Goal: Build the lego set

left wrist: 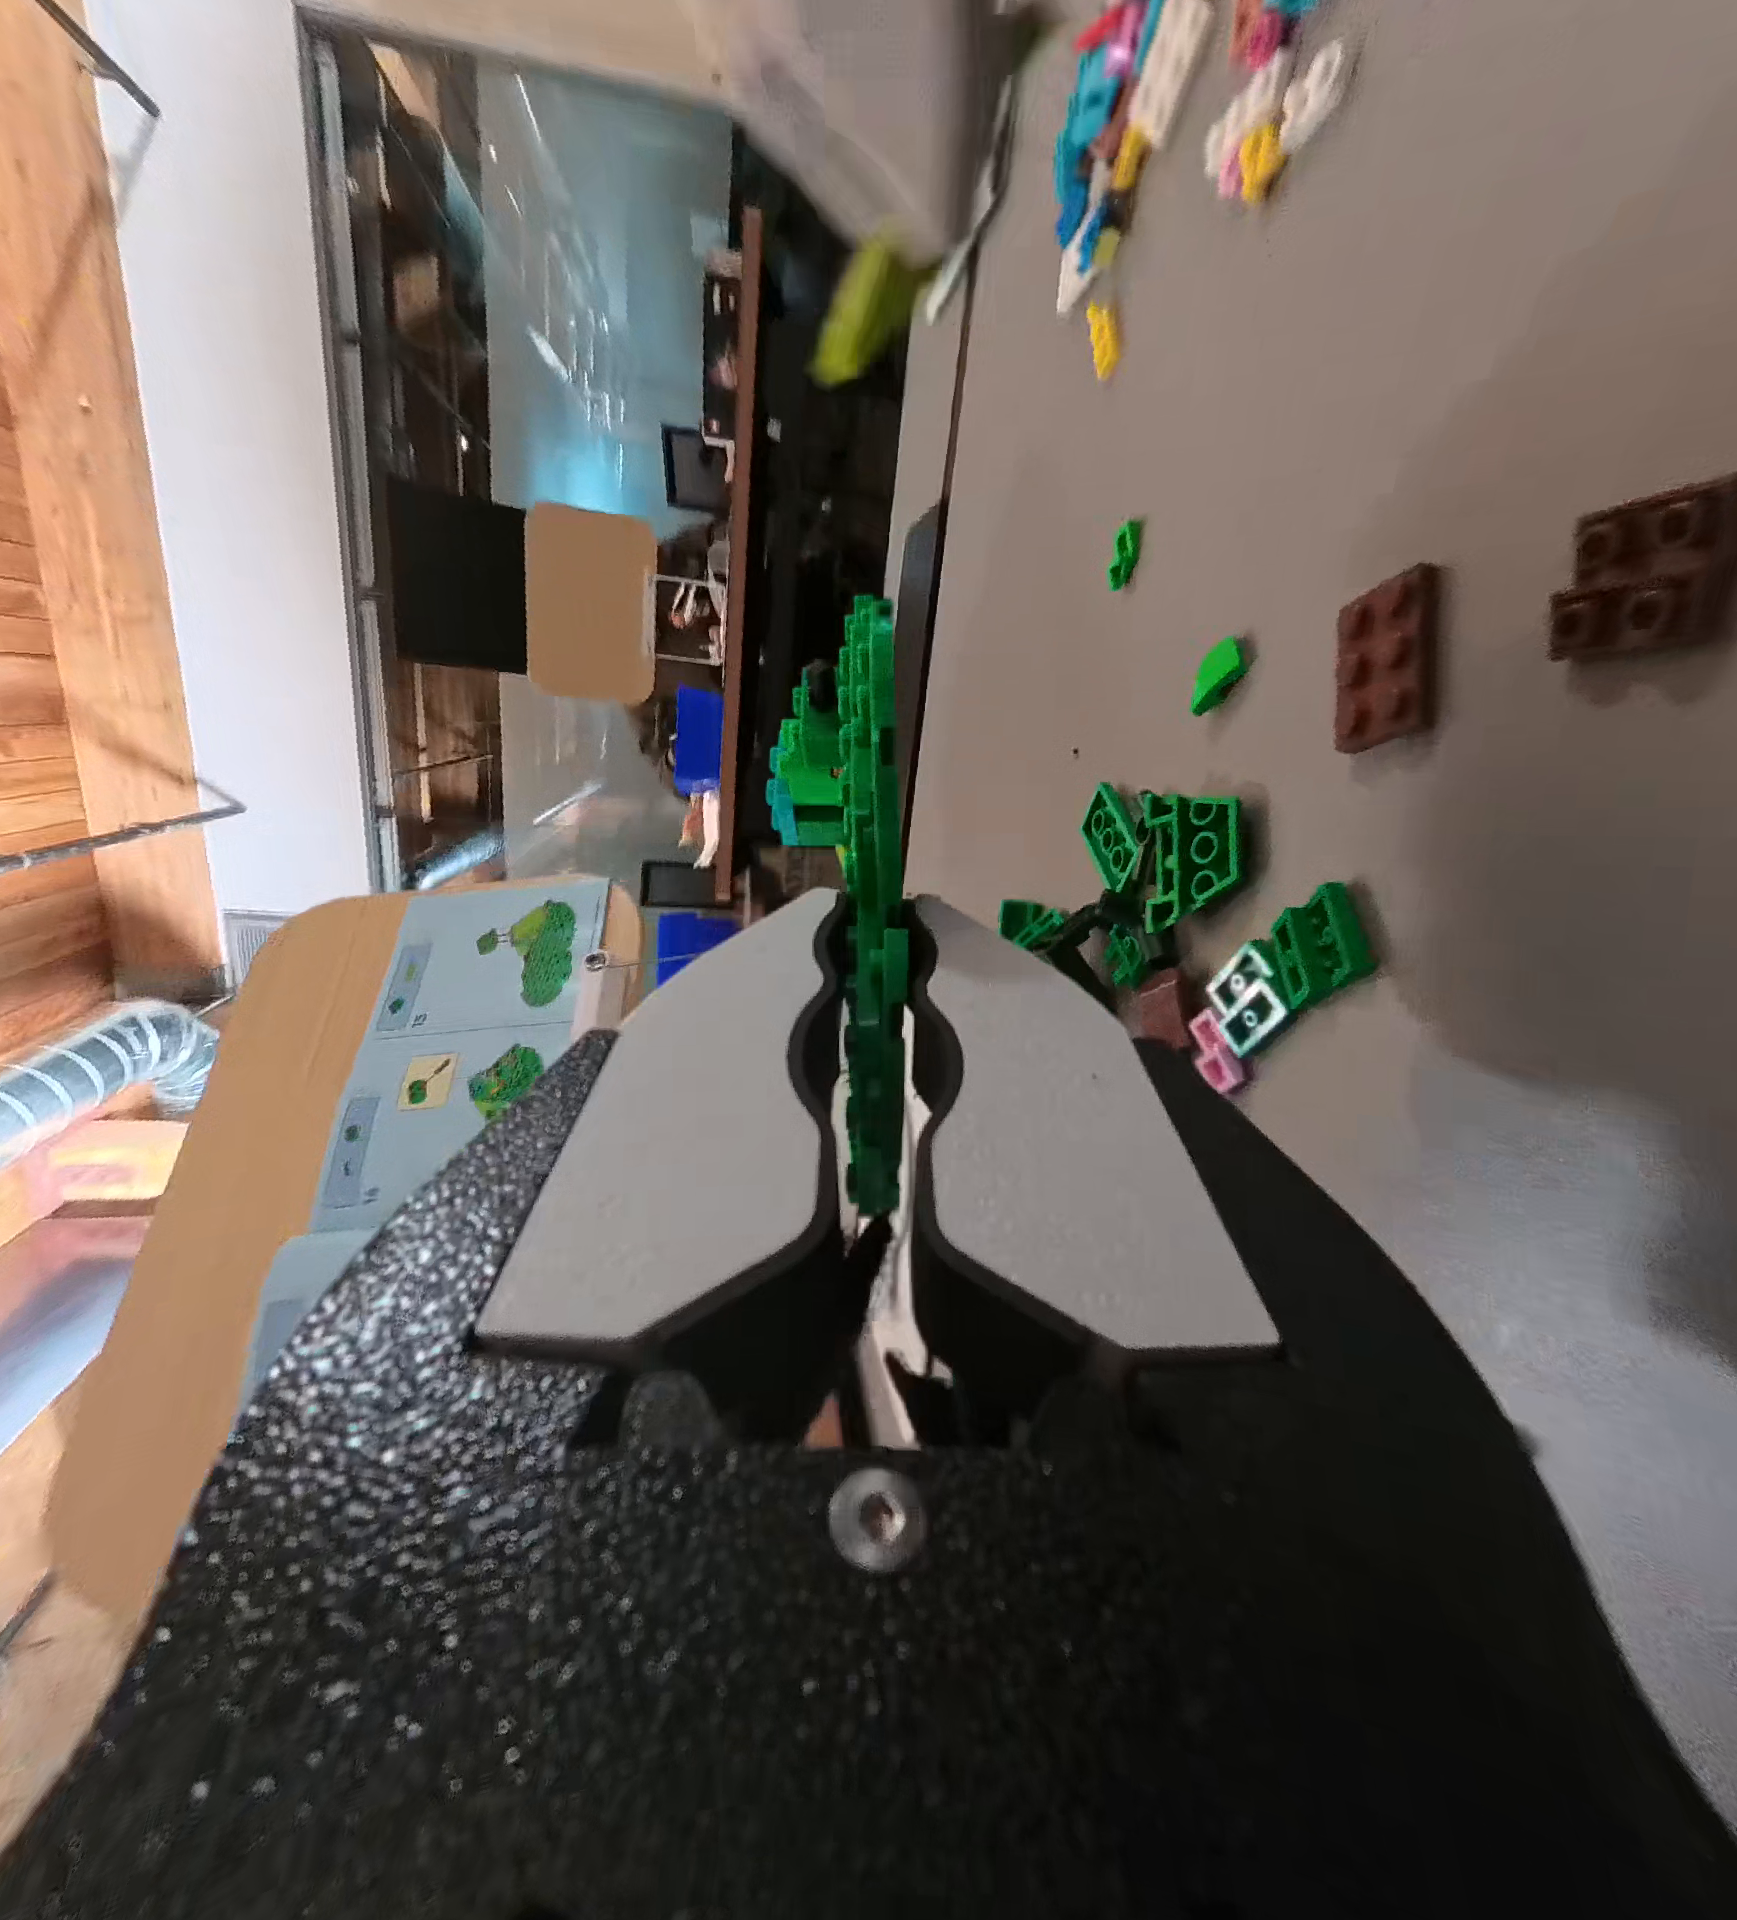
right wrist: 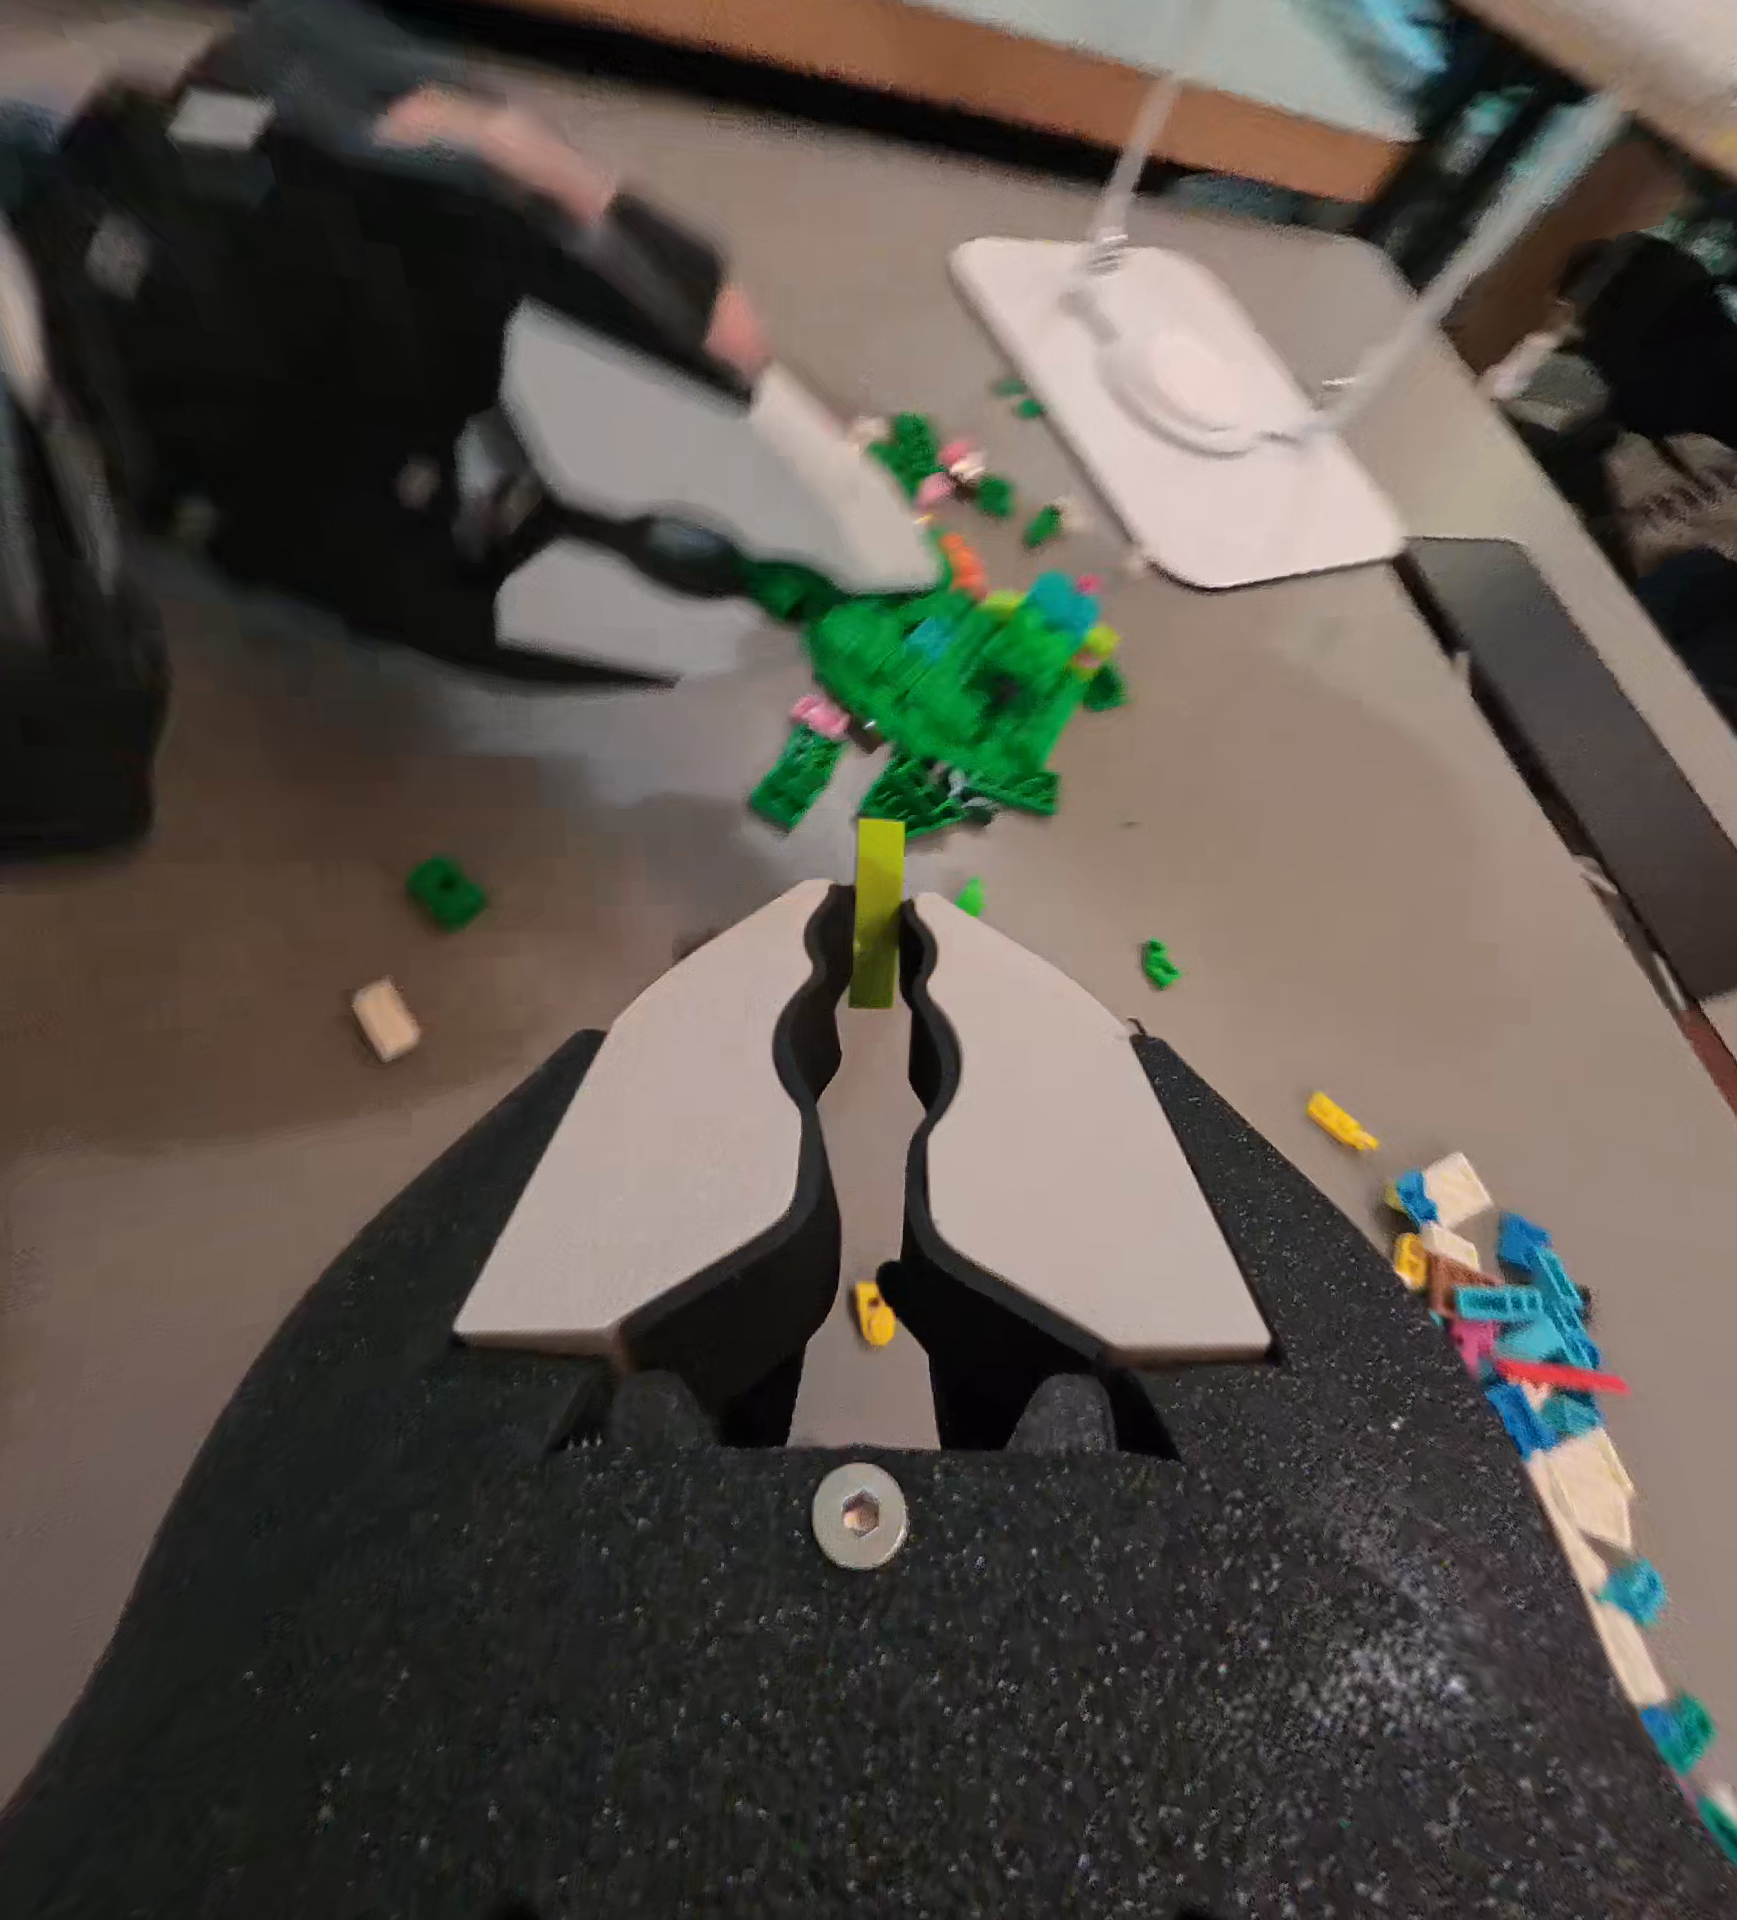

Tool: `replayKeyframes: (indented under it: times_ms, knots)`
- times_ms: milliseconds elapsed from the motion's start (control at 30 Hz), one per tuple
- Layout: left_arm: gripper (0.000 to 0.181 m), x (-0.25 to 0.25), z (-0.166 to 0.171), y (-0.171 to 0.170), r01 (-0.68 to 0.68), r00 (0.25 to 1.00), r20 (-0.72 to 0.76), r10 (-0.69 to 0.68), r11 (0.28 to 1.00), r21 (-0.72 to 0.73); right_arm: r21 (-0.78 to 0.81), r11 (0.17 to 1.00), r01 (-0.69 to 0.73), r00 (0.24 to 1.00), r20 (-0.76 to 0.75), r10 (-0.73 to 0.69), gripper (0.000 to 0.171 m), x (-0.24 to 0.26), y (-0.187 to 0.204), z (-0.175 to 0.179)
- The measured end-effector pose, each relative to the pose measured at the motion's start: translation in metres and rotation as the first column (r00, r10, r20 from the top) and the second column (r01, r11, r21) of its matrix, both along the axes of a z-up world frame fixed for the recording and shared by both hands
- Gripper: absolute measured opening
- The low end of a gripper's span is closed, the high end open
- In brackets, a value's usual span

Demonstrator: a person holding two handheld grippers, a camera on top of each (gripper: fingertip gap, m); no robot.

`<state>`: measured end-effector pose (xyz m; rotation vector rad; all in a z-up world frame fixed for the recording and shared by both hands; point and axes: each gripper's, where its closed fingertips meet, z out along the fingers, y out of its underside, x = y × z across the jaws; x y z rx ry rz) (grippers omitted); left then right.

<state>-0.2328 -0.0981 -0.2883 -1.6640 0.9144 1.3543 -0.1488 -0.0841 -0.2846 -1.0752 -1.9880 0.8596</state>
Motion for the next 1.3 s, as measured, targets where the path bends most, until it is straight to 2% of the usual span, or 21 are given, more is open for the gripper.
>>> replayKeyframes:
  times_ms: [167, 467, 733, 1067, 1300]
  knots:
    - [0.008, 0.02, -0.008, 0.005, -0.064, 0.994, -0.092, 0.058, 0.996, -0.06, -0.158, 0.969, 0.191, 0.98, -0.019, -0.196, 0.007, -0.021, 0.014, 0.023]
    - [0.008, 0.035, -0.016, 0.006, -0.106, 0.98, -0.178, 0.086, 0.988, -0.108, -0.226, 0.918, 0.326, 0.935, 0.218, -0.279, 0.007, -0.036, 0.022, -0.002]
    - [0.007, 0.036, -0.014, 0.006, -0.096, 0.981, -0.177, 0.078, 0.991, -0.096, -0.27, 0.898, 0.348, 0.926, 0.251, -0.283, 0.008, -0.039, 0.019, -0.007]
    - [0.008, 0.041, -0.016, 0.007, -0.074, 0.977, -0.205, 0.051, 0.992, -0.104, -0.218, 0.901, 0.376, 0.903, 0.306, -0.303, 0.008, -0.034, 0.021, -0.011]
    - [0.008, 0.044, -0.015, 0.007, -0.058, 0.978, -0.206, 0.037, 0.994, -0.097, -0.198, 0.913, 0.358, 0.886, 0.38, -0.266, 0.008, -0.027, 0.019, -0.011]
